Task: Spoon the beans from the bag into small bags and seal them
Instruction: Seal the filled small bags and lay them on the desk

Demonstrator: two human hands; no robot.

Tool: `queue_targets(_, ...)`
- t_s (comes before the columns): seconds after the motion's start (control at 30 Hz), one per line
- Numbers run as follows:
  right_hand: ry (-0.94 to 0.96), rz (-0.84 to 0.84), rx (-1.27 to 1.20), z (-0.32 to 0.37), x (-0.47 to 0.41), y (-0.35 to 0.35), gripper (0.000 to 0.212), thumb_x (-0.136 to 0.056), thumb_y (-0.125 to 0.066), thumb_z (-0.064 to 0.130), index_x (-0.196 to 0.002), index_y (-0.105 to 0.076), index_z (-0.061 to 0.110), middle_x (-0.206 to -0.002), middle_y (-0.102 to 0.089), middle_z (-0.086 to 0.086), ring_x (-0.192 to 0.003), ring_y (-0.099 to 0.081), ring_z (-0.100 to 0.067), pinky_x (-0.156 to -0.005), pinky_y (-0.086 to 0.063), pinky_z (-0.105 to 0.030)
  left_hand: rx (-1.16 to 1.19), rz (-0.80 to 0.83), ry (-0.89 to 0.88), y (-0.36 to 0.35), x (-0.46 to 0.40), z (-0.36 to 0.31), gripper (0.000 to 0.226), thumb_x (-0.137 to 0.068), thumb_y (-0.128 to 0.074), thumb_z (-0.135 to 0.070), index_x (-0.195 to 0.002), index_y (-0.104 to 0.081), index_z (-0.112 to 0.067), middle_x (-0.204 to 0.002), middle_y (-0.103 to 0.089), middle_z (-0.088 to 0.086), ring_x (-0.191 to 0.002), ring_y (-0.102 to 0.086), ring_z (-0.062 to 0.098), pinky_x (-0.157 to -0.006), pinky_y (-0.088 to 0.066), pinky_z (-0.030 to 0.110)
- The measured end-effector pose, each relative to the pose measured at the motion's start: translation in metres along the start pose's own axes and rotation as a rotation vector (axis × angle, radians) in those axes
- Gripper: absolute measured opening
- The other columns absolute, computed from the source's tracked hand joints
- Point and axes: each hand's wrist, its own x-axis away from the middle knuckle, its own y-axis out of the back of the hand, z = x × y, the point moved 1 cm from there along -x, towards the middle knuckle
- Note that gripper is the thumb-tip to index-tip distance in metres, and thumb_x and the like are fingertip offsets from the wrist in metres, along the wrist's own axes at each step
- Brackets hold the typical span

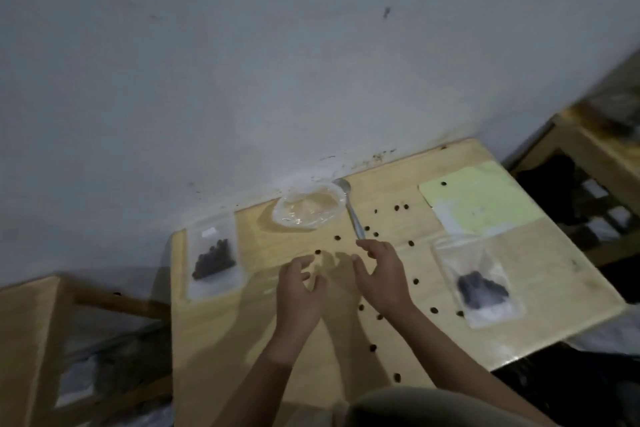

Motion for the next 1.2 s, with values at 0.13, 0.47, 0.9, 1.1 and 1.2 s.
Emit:
queue_targets(0.13,-0.187,-0.180,0.077,-0.065,-0.001,0.087,0.031,-0.087,-0.061,0.017,-0.118,-0.061,0.011,-0.113,-0.058,-0.011,-0.104,-0.057,-0.027,-0.086,-0.044,-0.031,0.058,0.218,0.024,-0.086,0.026,-0.044,0.018,-0.089,-0.060,-0.013,-0.102,-0.059,-0.025,-0.101,-0.060,-0.012,-0.089,-0.057,-0.002,-0.066,-0.040,0.005)
queue_targets(0.47,-0.499,0.068,0.358,-0.162,-0.010,0.186,0.043,-0.088,-0.056,0.022,-0.130,-0.049,0.016,-0.123,-0.051,-0.013,-0.106,-0.055,-0.032,-0.084,-0.050,-0.040,-0.077,0.461,0.240,-0.219,0.048,-0.079,0.033,-0.092,-0.057,-0.022,-0.124,-0.053,-0.022,-0.132,-0.050,0.000,-0.120,-0.049,0.016,-0.085,-0.040,0.024)
queue_targets(0.9,-0.310,-0.022,-0.119,-0.147,-0.079,0.201,0.023,-0.082,-0.070,0.017,-0.103,-0.064,0.017,-0.089,-0.061,-0.001,-0.071,-0.057,-0.015,-0.065,-0.042,-0.023,0.241,0.289,0.150,-0.202,0.005,-0.101,0.040,-0.086,-0.057,0.009,-0.110,-0.059,-0.023,-0.113,-0.060,-0.001,-0.096,-0.061,0.011,-0.072,-0.052,0.017)
queue_targets(1.1,-0.322,-0.014,0.305,-0.170,-0.154,0.191,0.025,-0.085,-0.061,0.016,-0.105,-0.062,0.002,-0.110,-0.055,-0.016,-0.098,-0.057,-0.034,-0.077,-0.046,-0.032,0.368,0.213,0.104,-0.178,-0.009,-0.105,0.046,-0.087,-0.053,0.012,-0.114,-0.058,-0.025,-0.122,-0.060,-0.007,-0.111,-0.057,0.003,-0.094,-0.048,0.022)
queue_targets(1.2,-0.329,0.044,0.460,-0.175,-0.163,0.183,0.013,-0.084,-0.057,0.009,-0.078,-0.055,-0.001,-0.100,-0.048,-0.018,-0.085,-0.054,-0.038,-0.065,-0.046,-0.033,0.397,0.190,0.091,-0.171,-0.011,-0.108,0.050,-0.088,-0.051,0.013,-0.116,-0.057,-0.029,-0.124,-0.057,-0.011,-0.113,-0.054,-0.005,-0.093,-0.048,0.019)
